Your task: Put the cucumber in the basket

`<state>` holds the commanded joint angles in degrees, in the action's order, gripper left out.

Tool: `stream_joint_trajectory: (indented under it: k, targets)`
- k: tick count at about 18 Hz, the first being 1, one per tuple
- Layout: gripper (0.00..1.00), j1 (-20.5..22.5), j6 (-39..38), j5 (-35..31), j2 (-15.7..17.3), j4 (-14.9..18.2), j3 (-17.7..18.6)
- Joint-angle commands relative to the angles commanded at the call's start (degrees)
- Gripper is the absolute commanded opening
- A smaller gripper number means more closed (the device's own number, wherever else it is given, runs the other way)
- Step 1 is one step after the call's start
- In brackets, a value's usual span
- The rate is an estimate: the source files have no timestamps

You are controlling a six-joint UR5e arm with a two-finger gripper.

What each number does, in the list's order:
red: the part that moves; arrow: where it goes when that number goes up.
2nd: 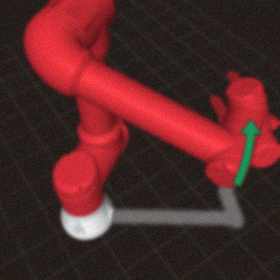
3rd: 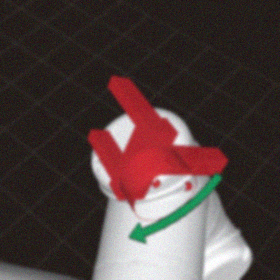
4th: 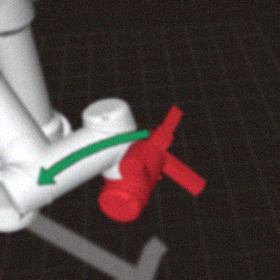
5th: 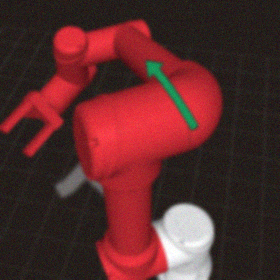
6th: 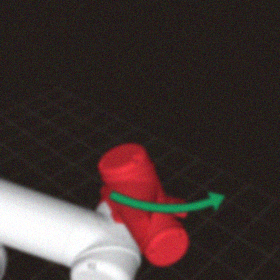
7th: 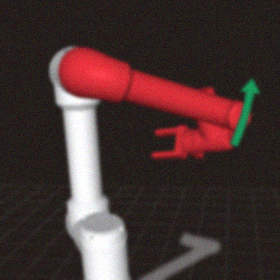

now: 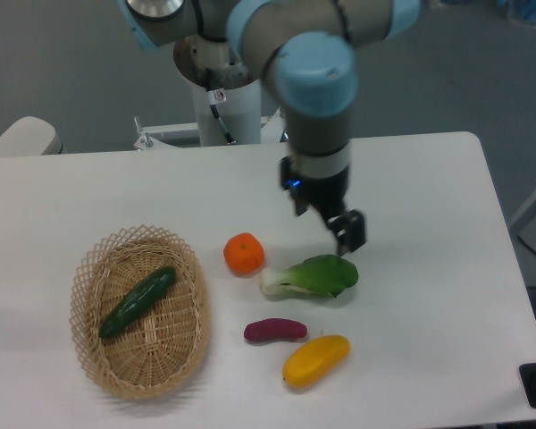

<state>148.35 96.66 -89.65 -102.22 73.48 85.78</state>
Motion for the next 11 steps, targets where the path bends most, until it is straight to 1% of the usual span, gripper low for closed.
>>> stream_joint_trajectory:
  k: [2, 11]
  targets:
    - [1.00, 0.88, 1.51, 0.79, 0.00, -0.09, 0.09]
    - [1.00, 1.06, 1.60, 2.02, -0.09, -0.79, -0.17]
